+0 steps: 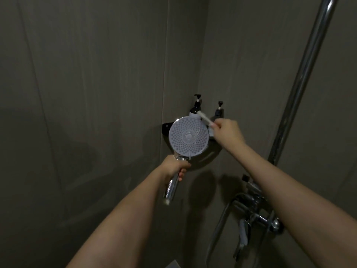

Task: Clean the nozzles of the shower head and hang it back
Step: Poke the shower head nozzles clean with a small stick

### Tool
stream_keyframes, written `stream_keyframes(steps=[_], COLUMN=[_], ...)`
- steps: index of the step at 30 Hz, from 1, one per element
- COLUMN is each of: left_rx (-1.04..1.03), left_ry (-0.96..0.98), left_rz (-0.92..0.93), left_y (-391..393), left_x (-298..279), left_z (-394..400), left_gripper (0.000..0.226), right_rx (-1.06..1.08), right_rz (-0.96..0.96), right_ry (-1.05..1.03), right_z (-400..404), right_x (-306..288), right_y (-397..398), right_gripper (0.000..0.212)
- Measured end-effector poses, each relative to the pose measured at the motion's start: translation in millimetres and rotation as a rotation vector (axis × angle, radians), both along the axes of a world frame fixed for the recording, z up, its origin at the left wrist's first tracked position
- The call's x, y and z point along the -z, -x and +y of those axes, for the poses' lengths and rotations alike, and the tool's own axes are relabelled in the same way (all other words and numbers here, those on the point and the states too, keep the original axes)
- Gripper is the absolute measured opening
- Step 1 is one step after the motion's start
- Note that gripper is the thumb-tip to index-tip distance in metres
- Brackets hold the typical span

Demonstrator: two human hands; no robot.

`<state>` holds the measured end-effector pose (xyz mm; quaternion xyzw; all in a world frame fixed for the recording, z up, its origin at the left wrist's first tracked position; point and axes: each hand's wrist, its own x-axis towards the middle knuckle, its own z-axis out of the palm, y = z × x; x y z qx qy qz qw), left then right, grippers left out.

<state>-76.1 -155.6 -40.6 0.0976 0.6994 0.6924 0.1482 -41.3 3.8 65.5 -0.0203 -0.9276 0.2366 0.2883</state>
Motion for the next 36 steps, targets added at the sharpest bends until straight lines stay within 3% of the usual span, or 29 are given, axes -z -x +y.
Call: stream_keyframes(steps=[2, 4, 8, 9, 12, 14, 15, 17, 19, 23, 25, 29, 31, 34, 36], left_rx=[0.001, 0.006, 0.0, 0.001, 0.017, 0.02, 0.018, 0.006, 0.002, 0.001, 0.002, -0.016, -0.012, -0.014, -0.014], left_ry=[-0.008, -0.005, 0.01, 0.009, 0.01, 0.003, 0.004, 0.024, 0.031, 0.009, 0.021, 0.054, 0.031, 0.01, 0.024], left_rz=[-0.014, -0.017, -0.007, -0.008, -0.007, -0.008, -0.007, 0.001, 0.01, 0.005, 0.003, 0.009, -0.004, -0.005, 0.005], left_y=[1, 0, -4, -5, -6, -7, -8, -9, -11, -8, -9, -12, -11, -9, -10], left_x=[1, 1, 2, 3, 3, 1, 0, -1, 1, 2, 3, 8, 10, 10, 10], left_z=[0, 0, -1, -1, -2, -3, -5, -7, -10, -11, -9, -9, -10, -10, -8], left_gripper=[0.025, 0.025, 0.022, 0.021, 0.022, 0.022, 0.021, 0.019, 0.024, 0.029, 0.029, 0.027, 0.027, 0.029, 0.03], right_rx=[-0.14, -0.106, 0.105, 0.095, -0.097, -0.108, -0.019, 0.158, 0.195, -0.088, -0.087, 0.195, 0.12, -0.11, -0.028], right_rz=[-0.141, -0.198, -0.076, -0.041, -0.106, -0.157, -0.16, -0.135, -0.064, -0.079, -0.147, -0.154, -0.115, -0.153, -0.207], right_ry=[-0.283, -0.425, 0.058, 0.051, -0.289, -0.443, -0.389, -0.09, 0.062, -0.331, -0.413, 0.06, -0.04, -0.392, -0.41], right_z=[-24, -30, -4, -5, -29, -34, -26, -2, 10, -32, -38, 2, 0, -35, -27], right_x=[14, 28, 16, 13, 20, 31, 30, 22, 15, 28, 39, 22, 22, 42, 51], right_y=[-10, -9, 3, 1, -13, -16, -11, 0, -3, -20, -17, -2, -7, -23, -16], right_gripper=[0.023, 0.02, 0.036, 0.037, 0.024, 0.022, 0.021, 0.023, 0.026, 0.026, 0.024, 0.026, 0.027, 0.025, 0.025])
